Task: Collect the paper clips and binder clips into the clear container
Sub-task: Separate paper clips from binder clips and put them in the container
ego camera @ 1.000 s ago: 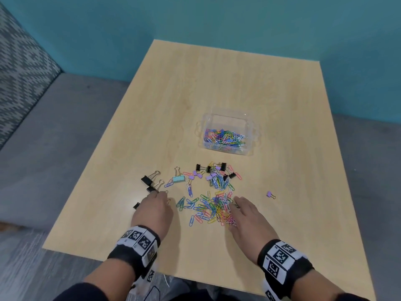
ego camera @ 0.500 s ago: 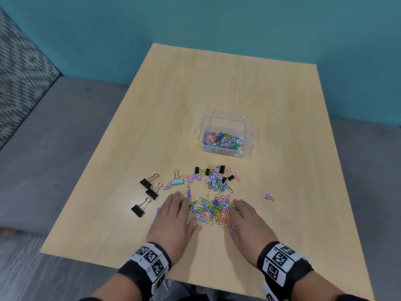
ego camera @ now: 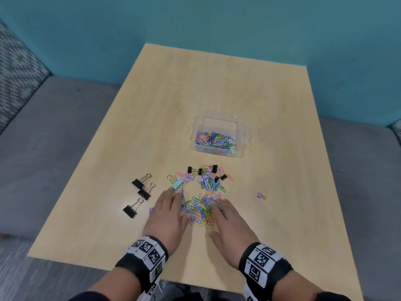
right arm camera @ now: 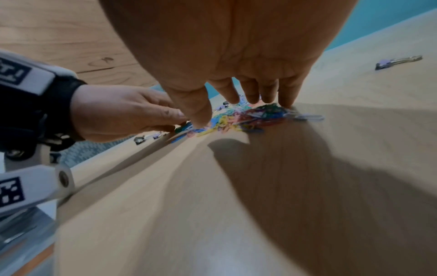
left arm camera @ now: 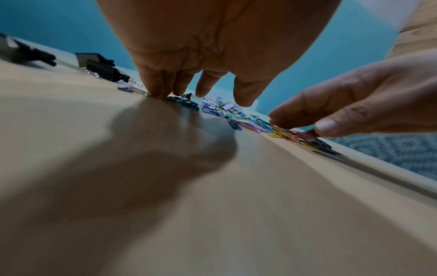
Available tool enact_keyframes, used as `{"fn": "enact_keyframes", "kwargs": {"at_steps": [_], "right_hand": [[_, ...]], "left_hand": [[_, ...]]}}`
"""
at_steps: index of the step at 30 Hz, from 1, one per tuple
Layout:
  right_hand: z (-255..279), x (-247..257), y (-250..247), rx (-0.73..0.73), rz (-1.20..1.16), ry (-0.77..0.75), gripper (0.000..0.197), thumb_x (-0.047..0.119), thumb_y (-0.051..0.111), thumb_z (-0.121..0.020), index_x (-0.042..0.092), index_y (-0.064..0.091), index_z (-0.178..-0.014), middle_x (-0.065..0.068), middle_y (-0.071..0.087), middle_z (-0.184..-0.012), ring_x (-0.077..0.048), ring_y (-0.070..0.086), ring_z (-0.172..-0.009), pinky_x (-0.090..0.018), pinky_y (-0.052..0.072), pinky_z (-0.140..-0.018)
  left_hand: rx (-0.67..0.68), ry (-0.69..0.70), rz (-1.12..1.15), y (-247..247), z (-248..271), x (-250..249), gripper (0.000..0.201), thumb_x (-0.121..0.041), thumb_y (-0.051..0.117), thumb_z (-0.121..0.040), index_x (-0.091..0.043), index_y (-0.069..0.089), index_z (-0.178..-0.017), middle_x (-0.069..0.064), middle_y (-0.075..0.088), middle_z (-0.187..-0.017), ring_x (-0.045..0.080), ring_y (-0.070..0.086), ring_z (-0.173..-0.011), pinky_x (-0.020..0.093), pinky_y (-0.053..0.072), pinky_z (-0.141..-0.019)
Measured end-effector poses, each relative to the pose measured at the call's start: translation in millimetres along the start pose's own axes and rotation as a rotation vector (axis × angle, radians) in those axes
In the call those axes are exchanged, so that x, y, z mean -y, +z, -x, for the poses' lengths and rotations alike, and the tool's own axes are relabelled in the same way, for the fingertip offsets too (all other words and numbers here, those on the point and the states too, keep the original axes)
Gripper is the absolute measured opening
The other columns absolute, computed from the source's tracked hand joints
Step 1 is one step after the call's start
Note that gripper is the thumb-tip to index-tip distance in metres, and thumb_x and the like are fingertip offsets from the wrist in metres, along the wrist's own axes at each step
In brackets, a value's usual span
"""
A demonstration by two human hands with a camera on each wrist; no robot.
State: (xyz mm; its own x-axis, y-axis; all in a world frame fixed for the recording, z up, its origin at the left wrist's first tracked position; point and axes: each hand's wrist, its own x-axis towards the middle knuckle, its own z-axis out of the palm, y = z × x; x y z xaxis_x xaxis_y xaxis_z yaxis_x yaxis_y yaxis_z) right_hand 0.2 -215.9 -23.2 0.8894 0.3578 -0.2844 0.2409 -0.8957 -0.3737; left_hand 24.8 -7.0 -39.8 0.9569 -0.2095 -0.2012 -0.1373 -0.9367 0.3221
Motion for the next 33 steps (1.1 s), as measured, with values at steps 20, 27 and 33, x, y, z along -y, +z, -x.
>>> {"fn": "enact_keyframes", "kwargs": {"at_steps": [20,27,33], "right_hand": [[-53.9,-7.9,-22.6,-0.016,0.185,-0.102,0.067,0.038,0.046,-0.094,0.002,0.024,-0.146,-0.018,0.022,-0.154,-0.033,0.015,-0.143,-0.042,0.019,-0.116],[-29.5,-2.5,-19.2,-0.025,0.220,-0.149,0.048,0.039,0.057,-0.084,0.011,0.048,-0.122,-0.009,0.050,-0.122,-0.031,0.048,-0.111,-0.042,0.049,-0.083],[-52.3,-4.8,-19.6,-0.014,0.192,-0.088,0.067,0.038,0.050,-0.091,0.005,0.029,-0.144,-0.017,0.026,-0.152,-0.035,0.020,-0.141,-0.046,0.027,-0.112]], "left_hand": [[0.078,-0.026,-0.109,14.1,24.2,-13.5,0.069,-0.056,0.026,-0.088,-0.012,0.036,-0.139,0.017,0.033,-0.146,0.041,0.026,-0.134,0.051,0.030,-0.109],[0.017,0.101,-0.083,7.8,23.5,-16.5,0.060,-0.050,0.038,-0.088,-0.011,0.045,-0.133,0.017,0.040,-0.141,0.036,0.031,-0.134,0.049,0.035,-0.106],[0.042,-0.015,-0.107,8.9,13.1,-10.6,0.061,-0.051,0.036,-0.088,-0.010,0.045,-0.132,0.019,0.037,-0.140,0.045,0.028,-0.132,0.054,0.031,-0.106]]}}
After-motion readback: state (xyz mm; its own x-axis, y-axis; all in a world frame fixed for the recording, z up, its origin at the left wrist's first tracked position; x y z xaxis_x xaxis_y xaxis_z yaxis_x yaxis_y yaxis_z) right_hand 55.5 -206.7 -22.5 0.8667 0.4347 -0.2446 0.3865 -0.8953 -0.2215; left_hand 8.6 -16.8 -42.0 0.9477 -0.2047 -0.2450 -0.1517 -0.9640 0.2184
